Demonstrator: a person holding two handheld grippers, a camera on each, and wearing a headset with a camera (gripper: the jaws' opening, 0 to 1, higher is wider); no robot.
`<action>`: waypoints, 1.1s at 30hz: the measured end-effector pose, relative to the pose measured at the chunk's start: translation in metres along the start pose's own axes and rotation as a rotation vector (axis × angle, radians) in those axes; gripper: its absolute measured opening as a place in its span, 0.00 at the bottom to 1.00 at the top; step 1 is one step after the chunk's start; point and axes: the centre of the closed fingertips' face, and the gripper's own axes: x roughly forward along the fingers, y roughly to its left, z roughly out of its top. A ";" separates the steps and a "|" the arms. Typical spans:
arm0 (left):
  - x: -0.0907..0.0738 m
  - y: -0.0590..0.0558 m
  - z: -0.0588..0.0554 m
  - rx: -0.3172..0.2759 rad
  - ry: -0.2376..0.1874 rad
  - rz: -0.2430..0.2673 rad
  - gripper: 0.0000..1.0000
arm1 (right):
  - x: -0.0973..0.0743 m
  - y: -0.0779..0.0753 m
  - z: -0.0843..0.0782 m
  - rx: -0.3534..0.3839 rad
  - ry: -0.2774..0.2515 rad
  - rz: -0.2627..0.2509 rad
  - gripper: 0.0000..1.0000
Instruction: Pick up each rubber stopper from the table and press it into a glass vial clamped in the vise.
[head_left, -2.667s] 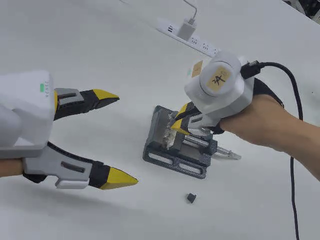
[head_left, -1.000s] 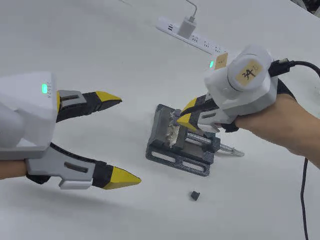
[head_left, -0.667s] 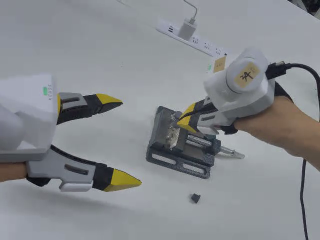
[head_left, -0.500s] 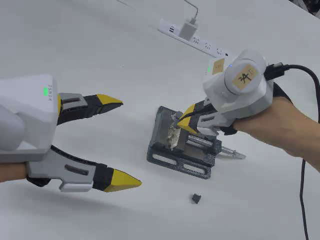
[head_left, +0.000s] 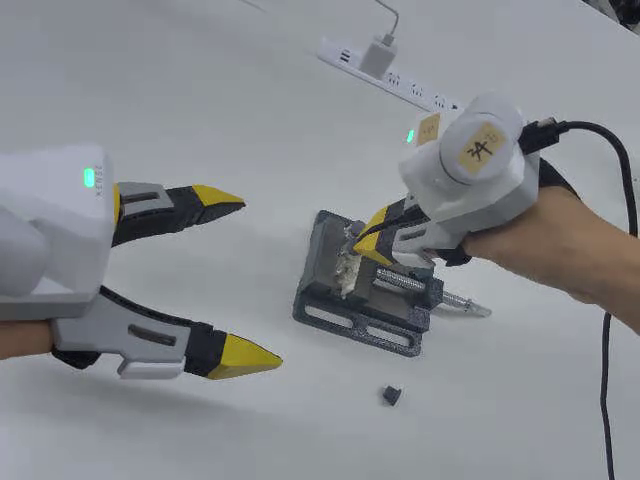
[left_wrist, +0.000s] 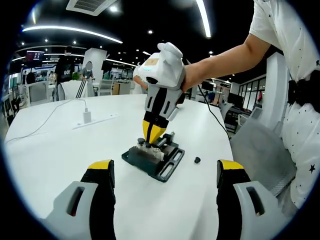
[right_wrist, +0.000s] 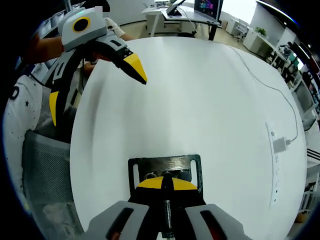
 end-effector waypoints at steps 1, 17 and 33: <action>0.000 0.000 0.000 -0.001 -0.002 0.001 0.83 | 0.000 0.000 0.000 0.003 0.001 0.002 0.00; -0.001 0.002 0.001 -0.007 -0.013 0.006 0.83 | 0.004 -0.006 -0.004 -0.011 0.066 0.028 0.00; -0.001 0.004 0.003 -0.009 -0.014 0.013 0.82 | 0.006 -0.007 -0.006 -0.039 0.104 0.035 0.00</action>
